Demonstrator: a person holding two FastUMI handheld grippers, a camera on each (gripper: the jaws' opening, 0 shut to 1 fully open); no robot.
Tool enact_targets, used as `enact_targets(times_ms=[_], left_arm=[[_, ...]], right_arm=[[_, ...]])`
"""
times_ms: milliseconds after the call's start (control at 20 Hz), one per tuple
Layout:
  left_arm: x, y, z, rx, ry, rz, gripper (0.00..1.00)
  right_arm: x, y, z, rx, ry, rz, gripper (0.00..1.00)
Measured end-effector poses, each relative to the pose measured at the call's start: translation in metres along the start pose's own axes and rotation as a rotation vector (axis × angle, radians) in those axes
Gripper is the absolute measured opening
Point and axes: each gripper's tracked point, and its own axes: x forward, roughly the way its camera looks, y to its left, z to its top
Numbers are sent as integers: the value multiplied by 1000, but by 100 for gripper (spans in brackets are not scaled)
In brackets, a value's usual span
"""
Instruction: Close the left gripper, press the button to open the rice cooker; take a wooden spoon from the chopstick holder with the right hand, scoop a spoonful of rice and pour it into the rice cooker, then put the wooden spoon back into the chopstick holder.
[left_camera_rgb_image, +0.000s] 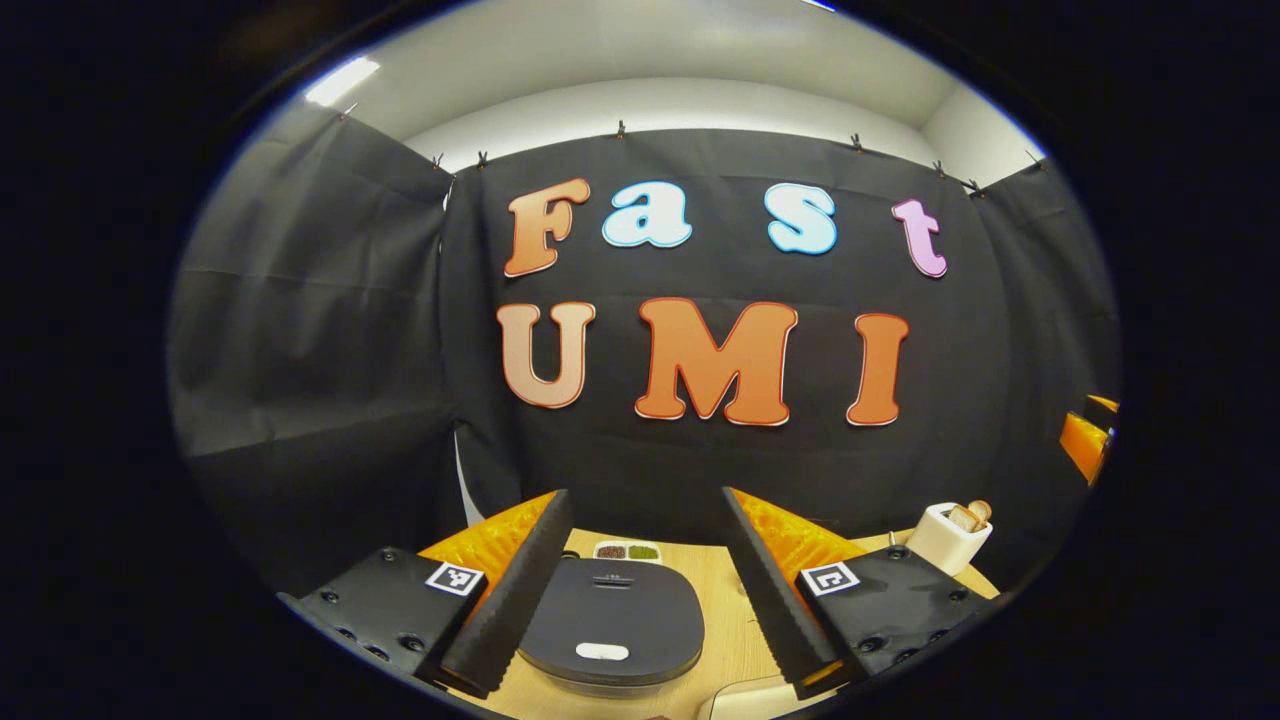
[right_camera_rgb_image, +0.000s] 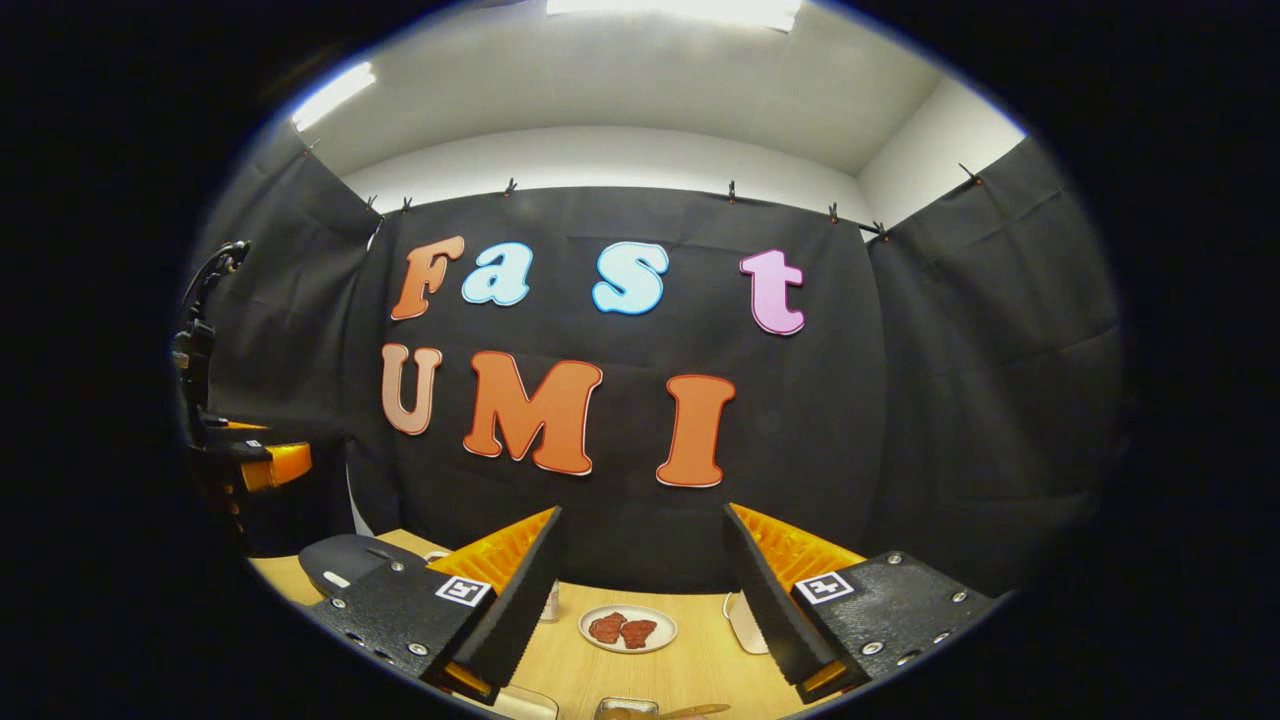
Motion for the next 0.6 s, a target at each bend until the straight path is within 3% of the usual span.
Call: enact_targets(times_ms=[100,250,350,500,600], left_arm=[[4,6,-9,3,32,6,99],[12,9,-22,13,81,0,83],[21,2,-38,12,145,-40,61],[29,0,-77,6,305,-64,5],[36,9,-93,-23,398,-56,5]], right_arm=[[2,-4,-10,-11,24,-13,95],[3,-5,-23,-28,53,-22,95],[2,-5,-32,-33,78,-29,97],[2,-7,-42,-43,107,-34,95],[1,-6,-49,-49,124,-40,95]])
